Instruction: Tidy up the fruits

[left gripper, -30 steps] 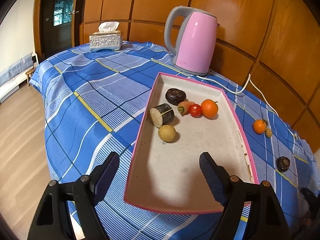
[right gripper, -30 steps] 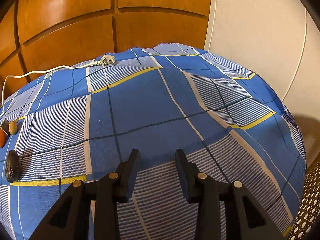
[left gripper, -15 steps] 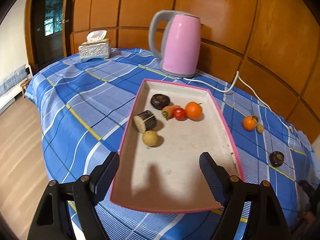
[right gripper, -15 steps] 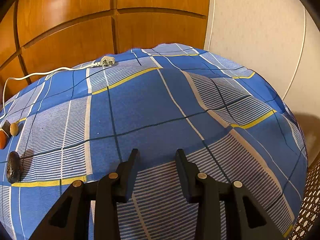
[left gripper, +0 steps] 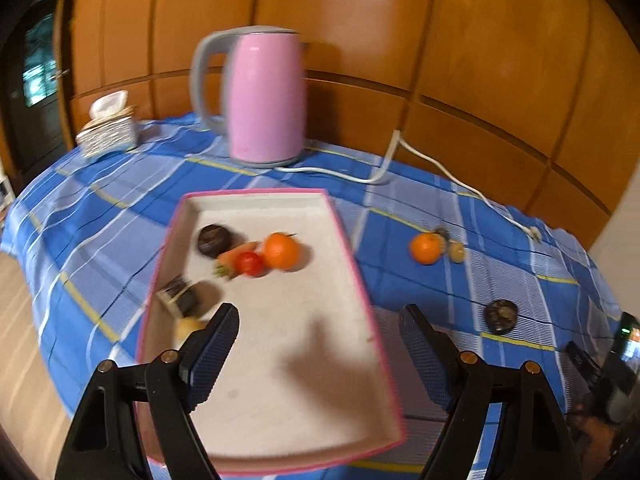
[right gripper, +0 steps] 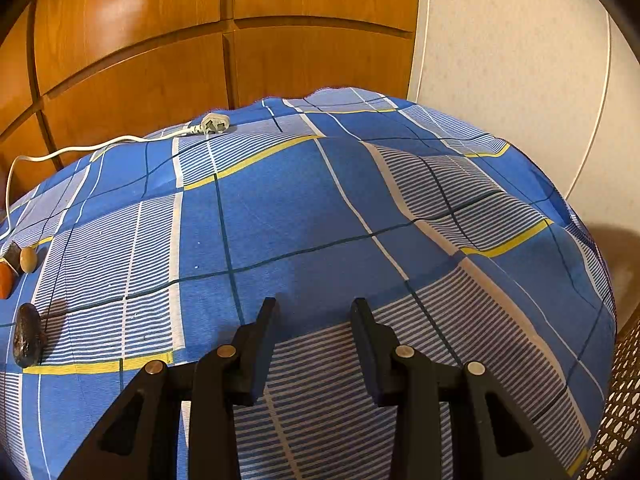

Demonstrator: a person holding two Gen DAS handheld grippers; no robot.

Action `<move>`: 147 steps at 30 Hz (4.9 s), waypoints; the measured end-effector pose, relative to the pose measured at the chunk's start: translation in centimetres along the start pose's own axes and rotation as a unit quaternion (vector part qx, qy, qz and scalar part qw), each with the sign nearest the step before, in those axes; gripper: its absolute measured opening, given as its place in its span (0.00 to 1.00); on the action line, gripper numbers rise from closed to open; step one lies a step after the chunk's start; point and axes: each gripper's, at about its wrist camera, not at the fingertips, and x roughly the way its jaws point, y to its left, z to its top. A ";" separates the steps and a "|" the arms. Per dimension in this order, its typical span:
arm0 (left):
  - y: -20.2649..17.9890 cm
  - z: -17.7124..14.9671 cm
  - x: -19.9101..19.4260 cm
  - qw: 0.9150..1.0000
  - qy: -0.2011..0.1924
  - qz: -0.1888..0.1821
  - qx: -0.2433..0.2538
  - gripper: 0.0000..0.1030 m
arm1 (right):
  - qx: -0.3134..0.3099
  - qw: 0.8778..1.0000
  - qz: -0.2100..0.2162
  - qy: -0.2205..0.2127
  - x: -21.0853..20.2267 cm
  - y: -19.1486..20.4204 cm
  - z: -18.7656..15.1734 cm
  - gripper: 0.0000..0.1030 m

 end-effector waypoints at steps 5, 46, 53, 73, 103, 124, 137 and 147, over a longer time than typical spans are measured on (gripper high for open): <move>-2.7 0.9 1.6 0.999 0.021 -0.033 0.024 0.80 | 0.001 1.000 0.001 -0.001 0.1 0.0 0.0 0.37; -10.9 5.6 19.2 0.985 0.146 -0.091 0.027 0.38 | -0.001 1.000 -0.002 -0.004 0.2 -0.1 0.0 0.37; -10.4 4.5 15.6 0.987 0.124 -0.102 0.028 0.38 | -0.004 1.000 -0.004 -0.005 0.2 -0.1 0.0 0.37; 2.3 1.0 2.8 0.994 0.054 -0.073 -0.066 0.38 | -0.002 1.000 -0.003 -0.006 0.1 0.0 -0.2 0.37; 9.0 0.1 6.0 0.995 0.037 0.012 -0.091 0.46 | -0.009 1.000 -0.010 -0.008 0.0 0.1 -0.4 0.37; 10.3 -3.8 -0.5 0.987 -0.015 0.087 -0.132 0.68 | -0.010 1.000 -0.012 -0.009 0.0 0.2 -0.4 0.37; 11.1 -5.1 -0.5 0.984 -0.001 0.096 -0.151 0.72 | -0.011 1.000 -0.014 -0.009 -0.1 0.5 -0.5 0.37; 11.7 -5.7 -1.1 0.981 -0.002 0.106 -0.159 0.74 | -0.012 1.000 -0.015 -0.009 -0.1 0.5 -0.5 0.37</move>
